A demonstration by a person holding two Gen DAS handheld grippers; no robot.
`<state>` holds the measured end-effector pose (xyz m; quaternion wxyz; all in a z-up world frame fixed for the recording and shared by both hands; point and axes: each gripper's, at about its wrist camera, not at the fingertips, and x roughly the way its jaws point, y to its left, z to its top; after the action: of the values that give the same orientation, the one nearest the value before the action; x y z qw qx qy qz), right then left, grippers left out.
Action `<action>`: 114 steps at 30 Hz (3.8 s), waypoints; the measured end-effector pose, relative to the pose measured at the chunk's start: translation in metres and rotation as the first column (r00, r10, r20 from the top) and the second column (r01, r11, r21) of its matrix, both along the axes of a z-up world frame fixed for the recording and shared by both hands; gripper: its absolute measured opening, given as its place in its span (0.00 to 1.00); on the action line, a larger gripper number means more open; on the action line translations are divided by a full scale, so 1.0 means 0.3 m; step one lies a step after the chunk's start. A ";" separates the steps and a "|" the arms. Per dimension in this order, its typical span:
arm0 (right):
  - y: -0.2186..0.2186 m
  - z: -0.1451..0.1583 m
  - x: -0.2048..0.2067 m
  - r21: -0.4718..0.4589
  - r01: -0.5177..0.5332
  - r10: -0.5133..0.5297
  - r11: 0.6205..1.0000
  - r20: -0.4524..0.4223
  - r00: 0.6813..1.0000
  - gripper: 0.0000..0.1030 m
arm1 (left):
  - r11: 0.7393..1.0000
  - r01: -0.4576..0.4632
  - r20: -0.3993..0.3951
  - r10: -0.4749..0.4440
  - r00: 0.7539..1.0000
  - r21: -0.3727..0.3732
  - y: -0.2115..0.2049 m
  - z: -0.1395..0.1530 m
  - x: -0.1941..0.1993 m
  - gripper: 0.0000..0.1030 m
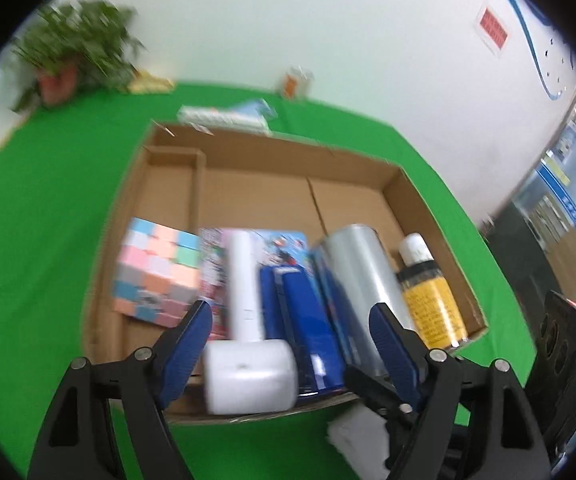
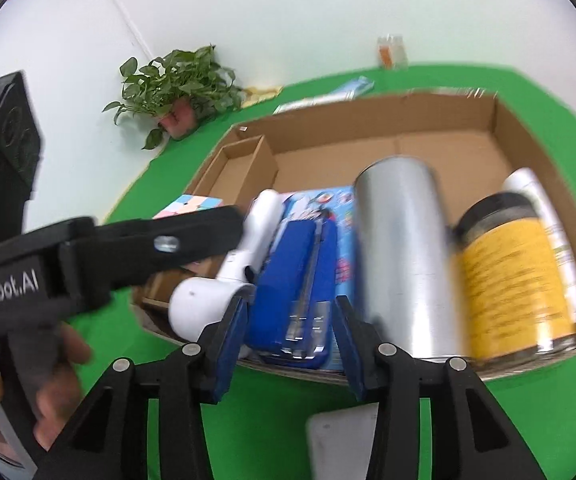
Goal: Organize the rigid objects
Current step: 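Lower the stapler into the box beside the fan and release, then move the left tool to the white rectangular case and grasp it, then lift the white case into the box beside the stapler and release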
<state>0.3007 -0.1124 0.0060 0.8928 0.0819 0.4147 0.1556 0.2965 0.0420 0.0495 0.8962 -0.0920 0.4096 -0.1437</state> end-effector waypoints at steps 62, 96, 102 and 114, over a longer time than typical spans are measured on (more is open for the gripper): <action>-0.089 -0.242 -0.587 -0.053 -0.218 0.218 0.975 -0.007 0.976 0.87 | 0.912 0.011 -0.341 -0.164 0.926 -0.410 -0.165 -0.436 -0.574 0.59; -0.081 -0.071 -0.504 -0.124 -0.128 0.148 0.984 0.174 0.973 0.62 | 0.975 0.095 -0.136 -0.124 0.983 -0.200 -0.204 -0.162 -0.450 0.45; -0.076 0.026 -0.411 -0.132 -0.087 0.115 0.987 0.219 0.969 0.62 | 0.973 0.120 -0.095 -0.141 0.985 -0.195 -0.203 -0.092 -0.358 0.45; -0.070 0.121 -0.101 -0.134 -0.023 0.046 0.991 0.170 0.984 0.60 | 0.976 0.156 -0.166 -0.181 0.969 -0.155 -0.220 -0.027 -0.071 0.44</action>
<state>0.2706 -0.1335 0.0424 0.9260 0.0017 0.3465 0.1498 0.2751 -0.0241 0.0415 0.8317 -0.1322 0.4835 -0.2390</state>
